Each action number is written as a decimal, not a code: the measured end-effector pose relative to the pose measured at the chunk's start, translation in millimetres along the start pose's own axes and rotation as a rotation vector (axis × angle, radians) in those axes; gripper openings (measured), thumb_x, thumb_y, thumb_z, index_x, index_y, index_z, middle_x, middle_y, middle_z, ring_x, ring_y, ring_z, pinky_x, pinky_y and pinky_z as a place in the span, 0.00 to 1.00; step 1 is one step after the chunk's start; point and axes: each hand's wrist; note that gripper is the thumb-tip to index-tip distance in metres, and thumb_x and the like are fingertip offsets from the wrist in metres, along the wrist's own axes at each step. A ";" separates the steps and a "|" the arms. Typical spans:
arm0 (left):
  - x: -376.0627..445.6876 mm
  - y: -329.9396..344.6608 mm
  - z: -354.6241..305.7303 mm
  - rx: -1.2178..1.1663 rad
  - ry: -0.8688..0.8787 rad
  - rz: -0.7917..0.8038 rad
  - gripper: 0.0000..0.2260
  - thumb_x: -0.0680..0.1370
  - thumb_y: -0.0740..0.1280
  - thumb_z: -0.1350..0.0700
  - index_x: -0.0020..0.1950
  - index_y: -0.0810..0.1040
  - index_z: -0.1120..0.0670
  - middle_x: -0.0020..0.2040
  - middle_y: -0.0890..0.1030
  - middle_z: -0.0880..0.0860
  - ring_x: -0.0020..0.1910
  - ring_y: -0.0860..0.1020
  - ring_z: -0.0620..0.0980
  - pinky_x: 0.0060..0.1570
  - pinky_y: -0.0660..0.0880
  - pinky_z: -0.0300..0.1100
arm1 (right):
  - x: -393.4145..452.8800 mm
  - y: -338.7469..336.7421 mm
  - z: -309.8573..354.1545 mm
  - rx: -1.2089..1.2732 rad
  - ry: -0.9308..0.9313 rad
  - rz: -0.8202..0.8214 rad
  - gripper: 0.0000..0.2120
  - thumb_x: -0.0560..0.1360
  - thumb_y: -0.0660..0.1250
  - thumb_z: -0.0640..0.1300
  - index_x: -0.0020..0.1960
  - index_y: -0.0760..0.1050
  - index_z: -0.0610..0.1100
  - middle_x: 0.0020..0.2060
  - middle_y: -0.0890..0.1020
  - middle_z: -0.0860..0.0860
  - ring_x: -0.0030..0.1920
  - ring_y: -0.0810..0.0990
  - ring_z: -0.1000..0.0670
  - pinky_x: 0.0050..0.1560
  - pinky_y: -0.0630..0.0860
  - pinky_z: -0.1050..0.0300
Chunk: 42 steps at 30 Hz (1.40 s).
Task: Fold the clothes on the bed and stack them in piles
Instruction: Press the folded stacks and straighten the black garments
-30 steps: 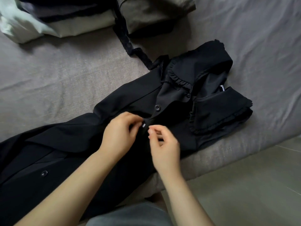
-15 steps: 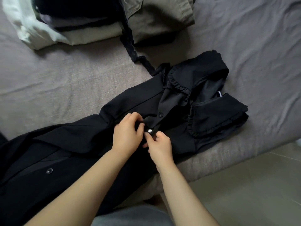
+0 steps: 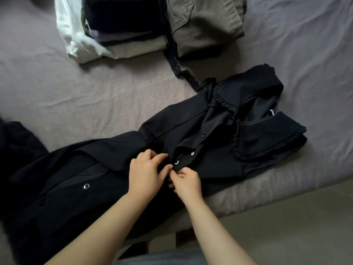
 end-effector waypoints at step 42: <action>26.2 -43.1 -20.5 -0.429 -0.220 0.271 0.04 0.79 0.63 0.48 0.51 0.75 0.39 0.50 0.75 0.37 0.58 0.69 0.37 0.73 0.52 0.53 | -7.3 29.0 22.3 0.121 -0.068 -0.396 0.09 0.71 0.71 0.32 0.43 0.77 0.45 0.43 0.82 0.43 0.37 0.80 0.53 0.34 0.72 0.71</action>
Point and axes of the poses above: each hand's wrist, its own x-axis towards the middle knuckle, its own y-axis out of the palm, z = x × y
